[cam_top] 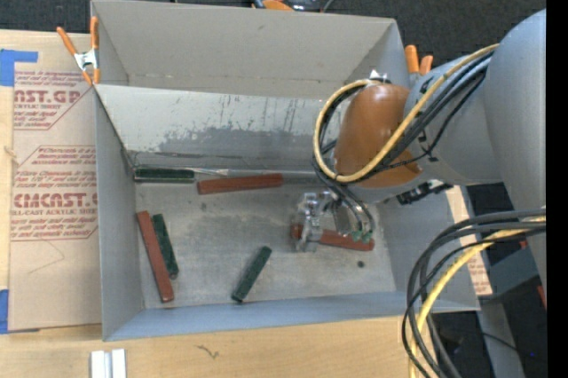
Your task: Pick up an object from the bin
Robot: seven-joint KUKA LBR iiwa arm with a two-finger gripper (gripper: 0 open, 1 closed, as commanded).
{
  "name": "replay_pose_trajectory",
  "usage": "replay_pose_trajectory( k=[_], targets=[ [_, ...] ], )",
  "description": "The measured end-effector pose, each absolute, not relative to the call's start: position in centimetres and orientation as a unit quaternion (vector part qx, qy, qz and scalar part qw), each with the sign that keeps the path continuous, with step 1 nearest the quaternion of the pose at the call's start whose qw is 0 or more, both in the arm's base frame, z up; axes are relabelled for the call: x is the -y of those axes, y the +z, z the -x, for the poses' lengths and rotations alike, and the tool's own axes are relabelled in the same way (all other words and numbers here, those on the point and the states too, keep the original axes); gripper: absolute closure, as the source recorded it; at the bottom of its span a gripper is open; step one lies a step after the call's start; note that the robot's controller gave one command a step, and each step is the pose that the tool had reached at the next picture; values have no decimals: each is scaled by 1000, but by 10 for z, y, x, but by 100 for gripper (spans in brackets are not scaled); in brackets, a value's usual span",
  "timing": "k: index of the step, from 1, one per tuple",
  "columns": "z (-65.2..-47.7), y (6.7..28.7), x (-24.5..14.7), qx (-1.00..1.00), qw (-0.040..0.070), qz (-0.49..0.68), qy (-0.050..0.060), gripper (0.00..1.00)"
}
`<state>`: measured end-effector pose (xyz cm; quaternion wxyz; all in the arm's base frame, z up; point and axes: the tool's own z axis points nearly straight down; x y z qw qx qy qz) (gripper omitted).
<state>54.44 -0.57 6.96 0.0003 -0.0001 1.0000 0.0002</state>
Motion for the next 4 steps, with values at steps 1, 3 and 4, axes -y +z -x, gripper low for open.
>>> replay_pose_trajectory(
  k=[1, 3, 4],
  targets=[
    [-507, 92, 15, -992, 0, -125, 0, 100],
    [-529, 214, 18, -970, 1, -244, 0, 0],
    [-504, 65, 20, -981, -4, -192, -1, 0]
  ],
)
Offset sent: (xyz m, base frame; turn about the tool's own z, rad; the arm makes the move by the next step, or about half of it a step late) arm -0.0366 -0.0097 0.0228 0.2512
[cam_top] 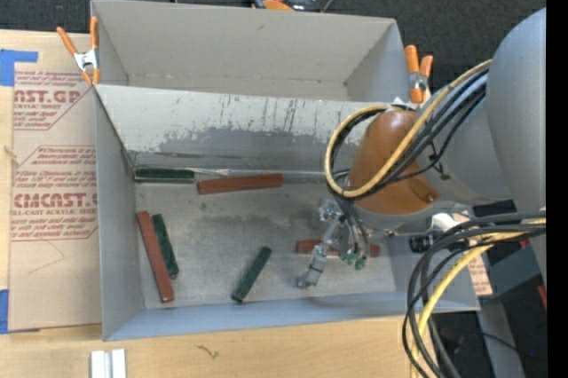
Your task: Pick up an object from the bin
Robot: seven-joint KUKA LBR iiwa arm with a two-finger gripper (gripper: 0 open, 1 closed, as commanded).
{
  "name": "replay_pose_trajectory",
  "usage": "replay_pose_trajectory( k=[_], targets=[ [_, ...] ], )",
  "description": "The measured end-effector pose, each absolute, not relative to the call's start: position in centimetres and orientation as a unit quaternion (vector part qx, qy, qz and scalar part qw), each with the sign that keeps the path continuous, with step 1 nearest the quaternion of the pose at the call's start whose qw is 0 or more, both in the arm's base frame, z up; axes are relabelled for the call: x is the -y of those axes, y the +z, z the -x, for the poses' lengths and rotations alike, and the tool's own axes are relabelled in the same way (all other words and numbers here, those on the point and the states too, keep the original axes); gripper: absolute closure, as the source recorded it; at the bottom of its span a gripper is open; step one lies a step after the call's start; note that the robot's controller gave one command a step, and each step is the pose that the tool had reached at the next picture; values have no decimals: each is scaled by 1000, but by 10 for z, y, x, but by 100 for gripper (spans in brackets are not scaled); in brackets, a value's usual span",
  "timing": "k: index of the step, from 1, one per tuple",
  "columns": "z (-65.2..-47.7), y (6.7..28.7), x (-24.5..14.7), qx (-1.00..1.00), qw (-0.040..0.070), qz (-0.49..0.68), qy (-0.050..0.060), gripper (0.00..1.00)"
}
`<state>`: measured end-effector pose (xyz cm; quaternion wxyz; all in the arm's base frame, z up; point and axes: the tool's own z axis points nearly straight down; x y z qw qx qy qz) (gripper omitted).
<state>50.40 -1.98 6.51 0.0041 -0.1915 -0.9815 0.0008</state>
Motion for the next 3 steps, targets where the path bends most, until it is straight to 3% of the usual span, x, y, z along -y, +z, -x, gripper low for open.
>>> replay_pose_trajectory(
  k=[1, 2, 3],
  targets=[
    [-507, 70, 20, 981, 0, 192, 0, 100],
    [-552, 206, -9, 996, -5, 92, -1, 100],
    [-550, 202, -8, 996, -1, 93, 0, 0]
  ],
)
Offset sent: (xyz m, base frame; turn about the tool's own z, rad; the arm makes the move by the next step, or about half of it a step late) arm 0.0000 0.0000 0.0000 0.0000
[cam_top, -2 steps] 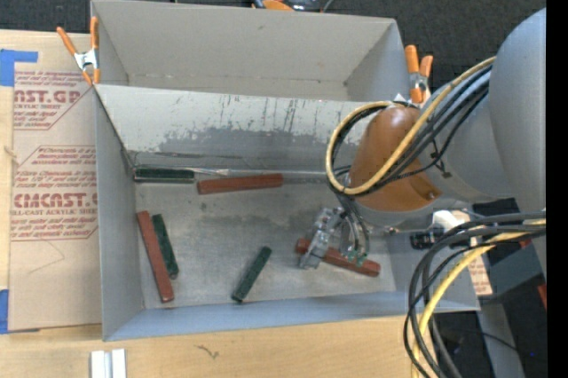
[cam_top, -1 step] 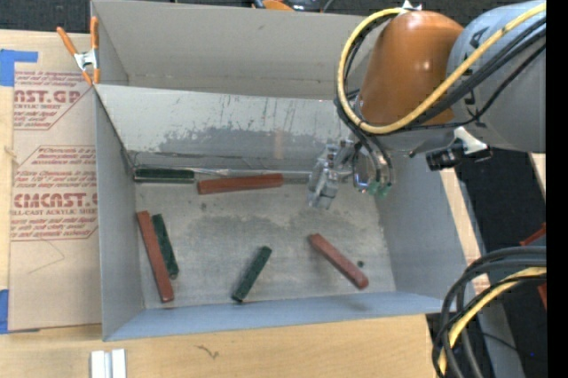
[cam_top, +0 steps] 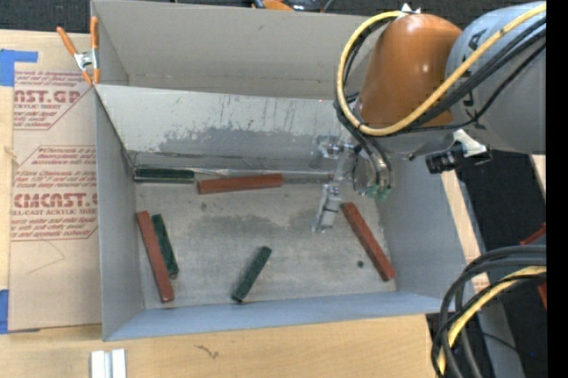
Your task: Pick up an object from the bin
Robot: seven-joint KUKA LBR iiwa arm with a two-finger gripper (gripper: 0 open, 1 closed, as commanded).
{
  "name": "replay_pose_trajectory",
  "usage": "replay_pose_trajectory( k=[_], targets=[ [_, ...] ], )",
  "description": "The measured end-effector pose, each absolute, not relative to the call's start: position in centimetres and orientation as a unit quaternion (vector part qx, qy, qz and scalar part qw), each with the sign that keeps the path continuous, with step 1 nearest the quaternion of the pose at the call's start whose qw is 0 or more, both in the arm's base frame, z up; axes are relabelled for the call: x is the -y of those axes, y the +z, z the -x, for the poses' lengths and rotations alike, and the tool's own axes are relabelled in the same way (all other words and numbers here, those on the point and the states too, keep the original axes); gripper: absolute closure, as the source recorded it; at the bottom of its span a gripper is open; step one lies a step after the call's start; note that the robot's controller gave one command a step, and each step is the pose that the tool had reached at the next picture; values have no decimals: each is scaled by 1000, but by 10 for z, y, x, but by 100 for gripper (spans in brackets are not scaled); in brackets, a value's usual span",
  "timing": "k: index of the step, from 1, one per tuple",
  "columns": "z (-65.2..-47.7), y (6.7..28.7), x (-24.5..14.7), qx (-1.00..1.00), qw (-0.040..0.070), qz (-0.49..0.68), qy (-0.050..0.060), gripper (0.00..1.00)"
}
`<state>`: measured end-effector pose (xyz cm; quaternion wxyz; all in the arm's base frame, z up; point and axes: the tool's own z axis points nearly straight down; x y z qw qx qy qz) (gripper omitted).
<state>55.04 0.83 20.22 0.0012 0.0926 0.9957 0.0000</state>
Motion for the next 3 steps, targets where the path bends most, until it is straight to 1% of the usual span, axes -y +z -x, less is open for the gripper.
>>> replay_pose_trajectory(
  k=[1, 2, 3],
  targets=[
    [-524, 105, -43, -996, -4, -93, 0, 0],
    [-484, 69, -99, -999, 0, -50, 1, 0],
    [-485, 70, -97, -999, 0, -52, 0, 100]
  ],
)
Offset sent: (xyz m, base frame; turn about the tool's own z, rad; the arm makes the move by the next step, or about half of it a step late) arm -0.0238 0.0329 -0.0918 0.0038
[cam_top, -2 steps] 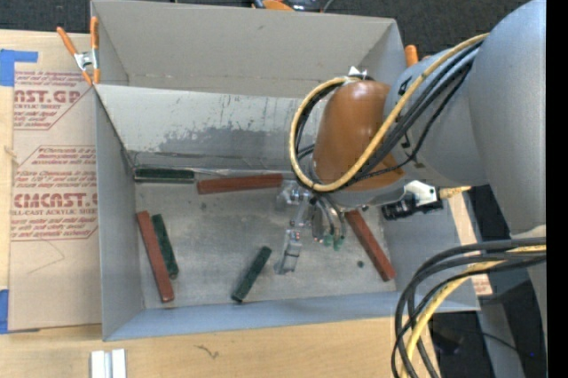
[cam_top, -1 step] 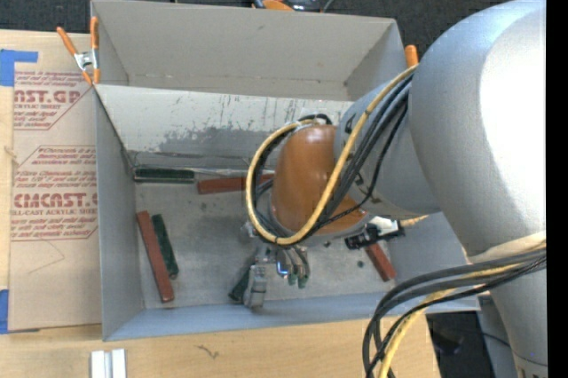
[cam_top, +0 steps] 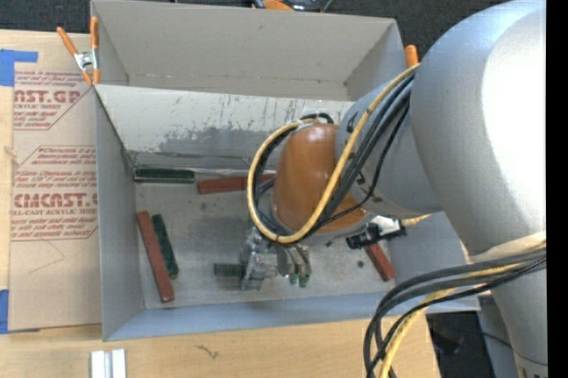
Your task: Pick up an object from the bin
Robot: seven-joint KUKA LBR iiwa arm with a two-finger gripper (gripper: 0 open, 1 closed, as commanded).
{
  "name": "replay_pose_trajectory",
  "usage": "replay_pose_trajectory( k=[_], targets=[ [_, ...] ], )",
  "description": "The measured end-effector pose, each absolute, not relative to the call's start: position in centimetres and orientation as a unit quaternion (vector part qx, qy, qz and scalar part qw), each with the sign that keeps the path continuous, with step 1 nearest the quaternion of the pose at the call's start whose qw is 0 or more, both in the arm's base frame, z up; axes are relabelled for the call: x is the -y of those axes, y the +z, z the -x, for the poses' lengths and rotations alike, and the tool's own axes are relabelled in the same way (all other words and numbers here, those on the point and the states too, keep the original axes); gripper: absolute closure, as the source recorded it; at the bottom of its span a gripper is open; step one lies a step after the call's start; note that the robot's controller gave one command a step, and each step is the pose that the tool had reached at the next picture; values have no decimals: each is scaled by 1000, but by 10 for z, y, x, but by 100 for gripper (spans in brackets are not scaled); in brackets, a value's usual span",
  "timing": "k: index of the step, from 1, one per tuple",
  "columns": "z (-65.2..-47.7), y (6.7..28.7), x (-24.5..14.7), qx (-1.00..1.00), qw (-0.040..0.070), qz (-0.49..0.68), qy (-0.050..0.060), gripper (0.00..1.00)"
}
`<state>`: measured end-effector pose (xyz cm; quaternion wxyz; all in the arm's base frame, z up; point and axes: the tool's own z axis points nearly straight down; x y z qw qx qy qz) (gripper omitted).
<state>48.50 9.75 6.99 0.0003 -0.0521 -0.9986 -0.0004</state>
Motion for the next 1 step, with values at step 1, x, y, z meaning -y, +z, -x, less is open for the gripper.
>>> replay_pose_trajectory(
  k=[1],
  targets=[
    [-502, 272, -93, 999, -5, 34, -1, 100]
  ],
)
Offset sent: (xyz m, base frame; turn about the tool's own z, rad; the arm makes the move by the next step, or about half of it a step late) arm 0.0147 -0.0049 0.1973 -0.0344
